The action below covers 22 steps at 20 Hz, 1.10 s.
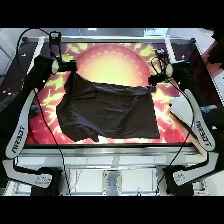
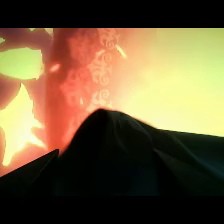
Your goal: Fold the shirts.
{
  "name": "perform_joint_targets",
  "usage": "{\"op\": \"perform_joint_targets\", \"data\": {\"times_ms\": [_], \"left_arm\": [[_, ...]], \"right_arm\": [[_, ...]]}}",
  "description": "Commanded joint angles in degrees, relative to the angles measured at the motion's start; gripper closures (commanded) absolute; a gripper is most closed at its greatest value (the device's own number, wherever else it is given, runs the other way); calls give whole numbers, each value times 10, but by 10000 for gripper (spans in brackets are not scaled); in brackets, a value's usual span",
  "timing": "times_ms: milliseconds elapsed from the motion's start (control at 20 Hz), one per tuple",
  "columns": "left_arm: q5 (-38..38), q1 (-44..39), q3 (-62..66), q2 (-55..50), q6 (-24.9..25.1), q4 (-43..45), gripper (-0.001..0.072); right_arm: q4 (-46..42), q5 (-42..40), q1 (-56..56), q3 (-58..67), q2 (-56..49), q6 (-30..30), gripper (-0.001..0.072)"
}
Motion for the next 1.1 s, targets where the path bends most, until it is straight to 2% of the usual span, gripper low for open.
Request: {"op": "perform_joint_targets", "data": {"times_ms": [0,100,200,400,500,700,850,900,1050], "left_arm": [[16,24,50,2,-16,6,43],[-32,41,103,57,-10,9,43],[-63,63,115,135,39,31,60],[-216,156,86,310,106,57,59],[-233,221,10,403,123,57,59],[-232,344,-264,596,80,32,60],[-230,390,-466,659,-49,9,63],[-217,402,-520,659,-64,-33,65],[-128,413,-614,643,-54,-209,70]], "right_arm": [[-42,-38,0,35,-28,31,244],[-106,21,0,80,-5,31,244],[-136,48,-18,99,46,31,244],[-34,84,-109,99,159,24,246],[2,130,-161,92,203,4,245],[92,172,-246,17,287,-54,246],[140,171,-279,-60,334,-71,246],[148,171,-282,-85,348,-73,246],[199,176,-282,-144,370,-87,246]]}}
